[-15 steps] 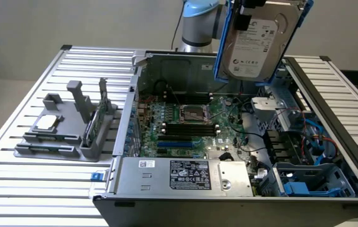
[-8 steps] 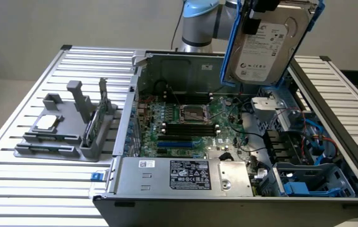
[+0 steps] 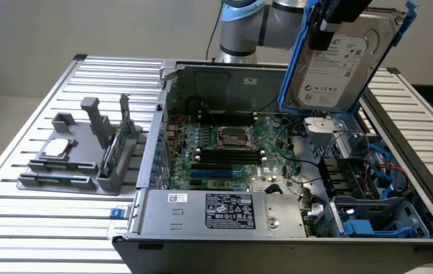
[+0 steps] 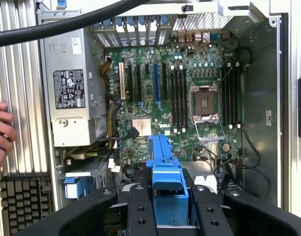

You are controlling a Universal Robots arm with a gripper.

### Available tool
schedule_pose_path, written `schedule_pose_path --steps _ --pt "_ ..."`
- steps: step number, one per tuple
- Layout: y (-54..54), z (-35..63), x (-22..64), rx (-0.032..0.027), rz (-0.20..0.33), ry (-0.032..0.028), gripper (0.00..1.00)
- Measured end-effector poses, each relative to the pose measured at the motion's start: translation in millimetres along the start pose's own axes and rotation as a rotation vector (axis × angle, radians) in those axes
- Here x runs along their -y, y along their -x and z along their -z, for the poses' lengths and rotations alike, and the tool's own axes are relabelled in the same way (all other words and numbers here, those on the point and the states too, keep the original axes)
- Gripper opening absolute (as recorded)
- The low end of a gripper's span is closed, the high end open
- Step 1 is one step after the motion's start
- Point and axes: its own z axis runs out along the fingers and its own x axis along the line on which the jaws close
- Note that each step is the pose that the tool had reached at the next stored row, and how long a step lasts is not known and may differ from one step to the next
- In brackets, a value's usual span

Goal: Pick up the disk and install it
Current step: 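Pick up the disk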

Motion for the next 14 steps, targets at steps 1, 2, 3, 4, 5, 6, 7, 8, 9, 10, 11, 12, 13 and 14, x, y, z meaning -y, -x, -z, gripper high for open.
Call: schedule_pose_path --steps 1,2,3,4,5,6,7,8,9,10,11,12,13,14 --pt "-2.5 0.1 1.8 0.0005 0.0 0.0 0.33" --pt "-5.1 0.2 3.6 0.0009 0.0 0.0001 0.33" --pt "-7.6 0.3 5.5 0.0012 0.0 0.0001 0.33" --pt "-10.4 0.4 7.3 0.0015 0.0 0.0001 0.33" --pt "-13.2 0.5 9.1 0.0017 0.0 0.0001 0.33" --pt "-16.3 0.6 10.7 0.0017 0.0 0.0001 0.33" --pt "-19.3 0.7 12.3 0.0017 0.0 0.0001 0.33" --pt "-22.3 0.8 13.8 0.0018 0.0 0.0001 0.33" --pt "-25.6 0.9 15.5 0.002 0.0 0.0001 0.33" --pt "-28.4 1.0 16.9 0.0022 0.0 0.0001 0.33" --pt "-31.5 1.1 18.5 0.0025 0.0 0.0001 0.33" --pt "-34.4 1.1 20.1 0.0029 0.0 0.0002 0.33" --pt "-37.3 1.2 21.7 0.0031 0.0 0.0002 0.33" --pt "-40.0 1.2 23.4 0.0033 0.0 0.0002 0.33"
